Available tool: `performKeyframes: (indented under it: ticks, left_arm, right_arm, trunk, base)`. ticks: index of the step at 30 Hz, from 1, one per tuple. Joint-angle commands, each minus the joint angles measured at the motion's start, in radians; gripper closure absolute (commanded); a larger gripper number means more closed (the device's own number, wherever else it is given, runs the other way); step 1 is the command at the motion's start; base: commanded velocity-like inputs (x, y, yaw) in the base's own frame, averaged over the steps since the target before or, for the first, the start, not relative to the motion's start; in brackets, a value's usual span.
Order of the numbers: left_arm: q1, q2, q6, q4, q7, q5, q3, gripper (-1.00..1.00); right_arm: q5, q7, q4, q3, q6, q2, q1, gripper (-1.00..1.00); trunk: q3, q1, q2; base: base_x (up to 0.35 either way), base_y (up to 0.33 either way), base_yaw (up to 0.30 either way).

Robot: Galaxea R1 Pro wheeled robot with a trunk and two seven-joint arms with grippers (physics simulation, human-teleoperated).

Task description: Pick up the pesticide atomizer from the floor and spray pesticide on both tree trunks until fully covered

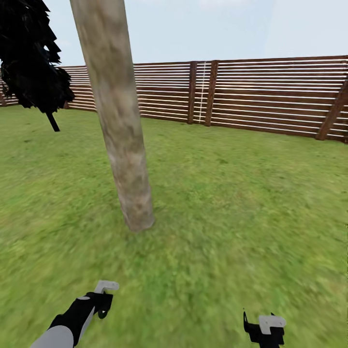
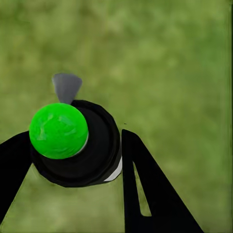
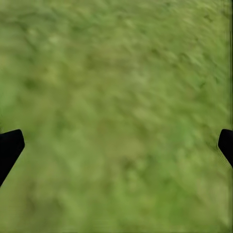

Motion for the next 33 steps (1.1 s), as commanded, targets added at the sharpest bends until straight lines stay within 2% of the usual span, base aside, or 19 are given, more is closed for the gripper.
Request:
performKeyframes:
  ticks: [1,10,15,23,28,33]
  left_arm:
    - [0.000,0.000,0.000,0.000,0.000,0.000,0.000,1.00]
    - [0.000,-0.002,-0.001,0.002,0.000,0.003,-0.001,1.00]
    - [0.000,-0.022,-0.002,0.002,0.001,-0.003,-0.004,1.00]
    - [0.001,-0.029,-0.005,0.000,0.045,-0.003,-0.006,1.00]
    - [0.001,-0.030,-0.006,0.000,0.047,0.000,-0.006,1.00]
    - [-0.010,-0.032,0.000,0.000,0.045,0.003,-0.004,1.00]
  right_arm:
    - [0.001,0.000,0.000,0.000,0.000,0.000,0.000,-1.00]
    - [0.002,0.002,0.000,0.000,0.000,0.000,0.000,-1.00]
    - [0.002,0.002,0.000,0.000,0.000,0.000,0.000,-1.00]
    - [0.002,-0.001,-0.001,0.000,0.000,0.000,0.000,-1.00]
    - [0.002,-0.001,-0.002,-0.001,0.000,0.000,0.000,-1.00]
    - [0.002,-0.001,-0.002,0.000,0.000,0.000,0.000,-1.00]
  trunk:
    - [0.000,0.000,0.000]
    - [0.000,0.000,0.000]
    - [0.000,0.000,0.000]
    - [0.002,0.000,0.000]
    - [0.006,0.000,0.000]
    - [0.007,0.000,0.000]
  base:
    - [0.318,0.121,-0.072]
    - [0.166,0.126,-0.010]
    - [0.022,-0.004,0.000]
    - [0.111,-0.194,-0.058]
    - [-0.112,-0.165,-0.219]
    - [-0.018,-0.016,-0.055]
